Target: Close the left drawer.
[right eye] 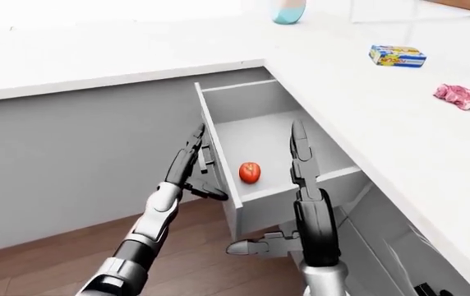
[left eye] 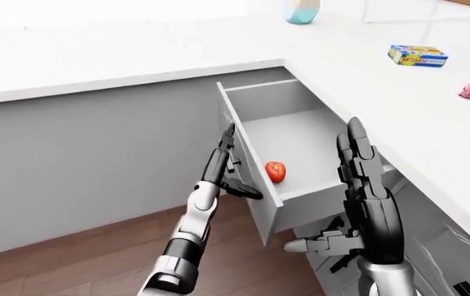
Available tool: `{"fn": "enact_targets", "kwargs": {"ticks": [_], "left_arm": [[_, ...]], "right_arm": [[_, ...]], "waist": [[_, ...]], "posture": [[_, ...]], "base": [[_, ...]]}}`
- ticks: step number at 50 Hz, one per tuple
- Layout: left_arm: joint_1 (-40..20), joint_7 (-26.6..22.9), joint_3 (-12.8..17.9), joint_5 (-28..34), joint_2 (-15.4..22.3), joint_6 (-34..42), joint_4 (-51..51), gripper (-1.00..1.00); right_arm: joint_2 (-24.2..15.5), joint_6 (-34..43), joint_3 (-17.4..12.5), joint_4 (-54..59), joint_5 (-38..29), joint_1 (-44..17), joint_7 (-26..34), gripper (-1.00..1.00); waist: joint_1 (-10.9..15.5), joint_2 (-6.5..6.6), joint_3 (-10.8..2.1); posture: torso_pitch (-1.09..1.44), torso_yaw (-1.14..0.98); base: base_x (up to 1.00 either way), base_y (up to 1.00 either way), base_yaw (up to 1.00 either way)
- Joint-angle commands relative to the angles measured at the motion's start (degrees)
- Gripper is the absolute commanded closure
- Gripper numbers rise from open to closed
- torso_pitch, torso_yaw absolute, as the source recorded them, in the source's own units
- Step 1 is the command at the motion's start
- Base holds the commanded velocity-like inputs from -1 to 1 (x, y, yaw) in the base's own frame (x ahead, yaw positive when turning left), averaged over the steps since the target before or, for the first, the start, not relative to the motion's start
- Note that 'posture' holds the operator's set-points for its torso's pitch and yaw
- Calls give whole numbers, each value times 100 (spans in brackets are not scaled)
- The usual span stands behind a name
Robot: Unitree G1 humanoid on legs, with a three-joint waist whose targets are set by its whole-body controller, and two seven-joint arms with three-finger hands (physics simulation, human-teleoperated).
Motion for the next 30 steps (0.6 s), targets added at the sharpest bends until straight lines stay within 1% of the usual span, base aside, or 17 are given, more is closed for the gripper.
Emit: {"fn": "enact_targets", "kwargs": {"ticks": [1, 3, 5, 8, 11, 14, 25, 30], "left_arm": [[-250, -120, -205, 55, -165, -300, -46, -100], [-440, 16, -176, 122, -164, -429, 351, -100], [-531, -32, -121, 59, -153, -423, 451, -100], [-623, -21, -116, 54, -165, -483, 686, -100], [-668, -43, -133, 63, -199, -423, 673, -100], [-837, -45, -126, 50, -259, -485, 996, -100], [-1103, -66, -132, 135, -391, -566, 1449, -100], [-1226, -6, -189, 286, -484, -658, 1722, -100]], "right_arm": [[-1, -143, 3, -229, 17, -55, -25, -100], [-2, -156, -8, -226, 18, -48, -27, -100], [3, -166, -13, -210, 17, -49, -32, -100], [4, -181, 3, -202, 4, -41, -37, -100], [1, -187, -3, -184, 6, -48, -39, -100], [0, -187, -7, -190, 10, -49, -36, -100], [5, -175, -41, -204, 17, -55, -15, -100], [8, -182, -48, -185, 15, -59, -13, -100]], "waist": [[-48, -9, -105], [-42, -17, -102], [-33, -23, -108], [-41, -27, -113], [-47, -28, -117], [-44, -34, -114], [-28, -55, -128], [-28, -65, -128]], "posture": [[0, 0], [0, 0], [0, 0], [0, 0], [0, 0], [0, 0], [0, 0], [0, 0]], "base": [[0, 0, 0], [0, 0, 0], [0, 0, 0], [0, 0, 0], [0, 0, 0], [0, 0, 0], [0, 0, 0], [0, 0, 0]]}}
